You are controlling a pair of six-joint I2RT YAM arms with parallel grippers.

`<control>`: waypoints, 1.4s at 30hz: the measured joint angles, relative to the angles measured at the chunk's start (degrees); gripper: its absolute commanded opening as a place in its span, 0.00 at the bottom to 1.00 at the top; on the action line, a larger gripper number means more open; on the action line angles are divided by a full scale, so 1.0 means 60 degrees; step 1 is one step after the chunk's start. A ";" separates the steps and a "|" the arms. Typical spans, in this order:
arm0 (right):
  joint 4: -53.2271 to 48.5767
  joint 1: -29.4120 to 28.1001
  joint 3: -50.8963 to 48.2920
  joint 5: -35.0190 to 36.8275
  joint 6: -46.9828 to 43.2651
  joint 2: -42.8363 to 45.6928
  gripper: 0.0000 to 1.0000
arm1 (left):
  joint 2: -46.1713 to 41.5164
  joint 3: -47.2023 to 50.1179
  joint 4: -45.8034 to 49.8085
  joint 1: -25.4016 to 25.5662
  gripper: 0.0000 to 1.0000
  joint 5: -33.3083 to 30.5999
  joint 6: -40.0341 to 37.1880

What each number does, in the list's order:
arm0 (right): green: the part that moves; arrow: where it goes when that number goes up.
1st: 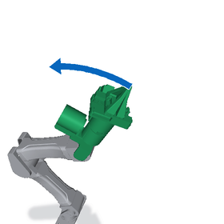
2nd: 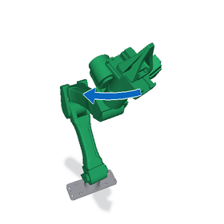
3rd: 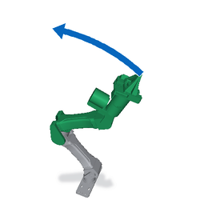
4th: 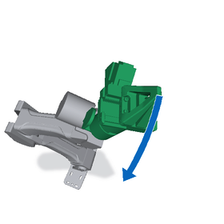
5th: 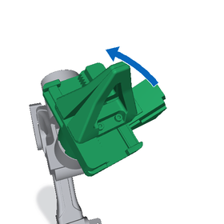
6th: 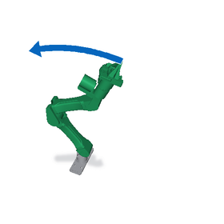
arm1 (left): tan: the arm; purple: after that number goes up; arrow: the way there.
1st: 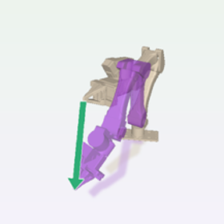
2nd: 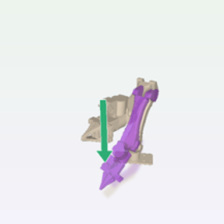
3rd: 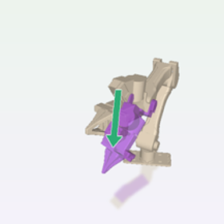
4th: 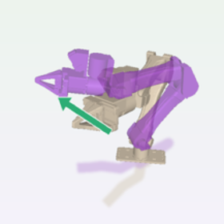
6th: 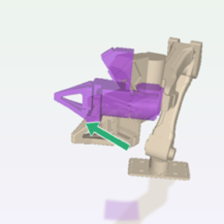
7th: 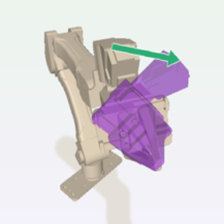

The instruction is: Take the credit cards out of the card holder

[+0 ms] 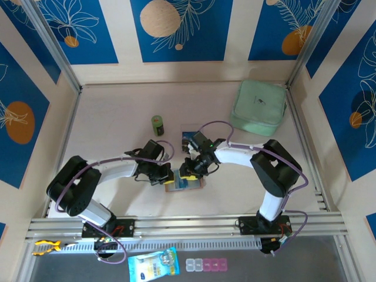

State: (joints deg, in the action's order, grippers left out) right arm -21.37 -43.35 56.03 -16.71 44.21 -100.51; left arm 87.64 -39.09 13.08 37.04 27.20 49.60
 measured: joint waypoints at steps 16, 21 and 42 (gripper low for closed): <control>0.0131 0.0062 -0.0098 -0.0055 -0.0007 -0.0073 0.33 | 0.0058 -0.0197 0.0397 0.0000 0.04 -0.0080 -0.0007; 0.0237 0.0087 -0.0109 -0.0262 -0.0007 -0.0189 0.31 | 0.0120 -0.0273 0.0463 0.0000 0.04 -0.0076 -0.0036; 0.0903 0.0186 -0.0488 -0.0787 0.0138 0.0018 0.12 | 0.0178 -0.0353 0.0572 0.0000 0.03 -0.0080 -0.0106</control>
State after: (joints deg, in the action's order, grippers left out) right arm -15.94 -42.24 53.10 -21.43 45.04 -100.40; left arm 88.71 -41.21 16.51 37.04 26.72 48.97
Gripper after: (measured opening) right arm 0.126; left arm 0.061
